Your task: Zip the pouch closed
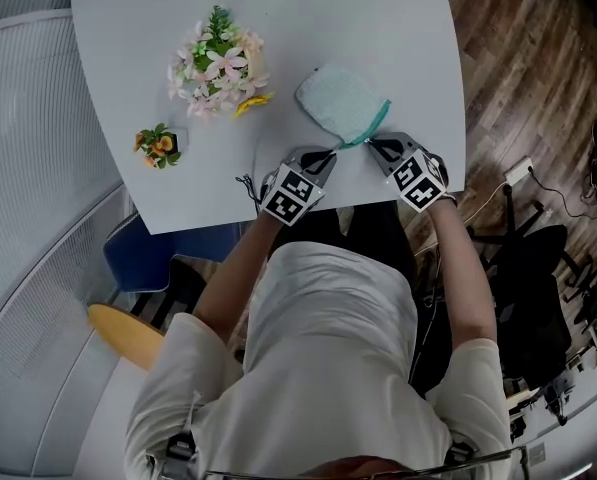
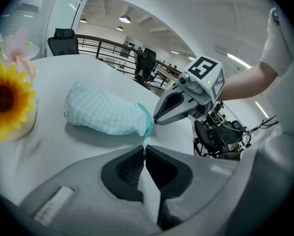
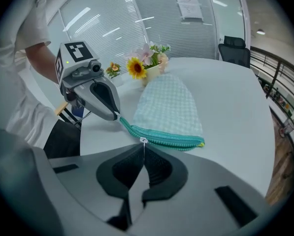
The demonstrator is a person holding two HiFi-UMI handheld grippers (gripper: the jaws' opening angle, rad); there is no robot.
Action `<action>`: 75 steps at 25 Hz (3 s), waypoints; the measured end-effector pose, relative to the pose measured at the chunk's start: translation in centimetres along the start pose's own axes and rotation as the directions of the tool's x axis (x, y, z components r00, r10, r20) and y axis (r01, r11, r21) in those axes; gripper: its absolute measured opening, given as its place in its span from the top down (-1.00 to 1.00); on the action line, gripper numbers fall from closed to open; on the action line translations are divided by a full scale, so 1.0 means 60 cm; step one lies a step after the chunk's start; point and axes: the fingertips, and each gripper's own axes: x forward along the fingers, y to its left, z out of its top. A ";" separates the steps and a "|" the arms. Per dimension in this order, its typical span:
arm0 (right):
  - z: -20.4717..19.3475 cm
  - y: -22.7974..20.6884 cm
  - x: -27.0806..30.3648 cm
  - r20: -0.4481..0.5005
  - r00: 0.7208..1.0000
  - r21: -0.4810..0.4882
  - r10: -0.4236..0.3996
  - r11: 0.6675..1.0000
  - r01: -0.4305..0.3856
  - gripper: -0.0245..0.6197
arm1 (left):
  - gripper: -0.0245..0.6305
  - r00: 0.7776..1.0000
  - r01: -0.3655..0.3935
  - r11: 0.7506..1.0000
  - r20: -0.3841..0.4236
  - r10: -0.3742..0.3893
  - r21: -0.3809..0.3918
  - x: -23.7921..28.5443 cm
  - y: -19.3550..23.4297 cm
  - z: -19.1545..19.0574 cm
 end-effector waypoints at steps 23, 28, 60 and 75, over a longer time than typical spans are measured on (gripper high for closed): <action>-0.039 -0.058 -0.059 -0.059 0.994 -0.001 -0.094 0.996 0.094 0.91 | 0.85 0.993 -0.112 0.985 0.031 0.117 -0.133 -0.052 0.006 -0.031; -0.052 -0.063 -0.050 -0.101 0.986 0.007 -0.137 0.990 0.138 0.90 | 0.85 0.994 -0.105 0.985 0.029 0.110 -0.135 -0.041 -0.007 -0.034; 0.091 0.062 -0.304 0.144 0.886 0.215 -0.441 0.888 0.407 0.72 | 0.68 0.955 -0.098 0.994 0.277 0.109 -0.056 -0.276 -0.062 0.083; 0.148 0.187 -0.544 0.431 0.747 0.274 -0.506 0.862 0.426 0.84 | 0.75 0.828 -0.198 0.977 0.521 0.209 -0.078 -0.445 -0.223 0.198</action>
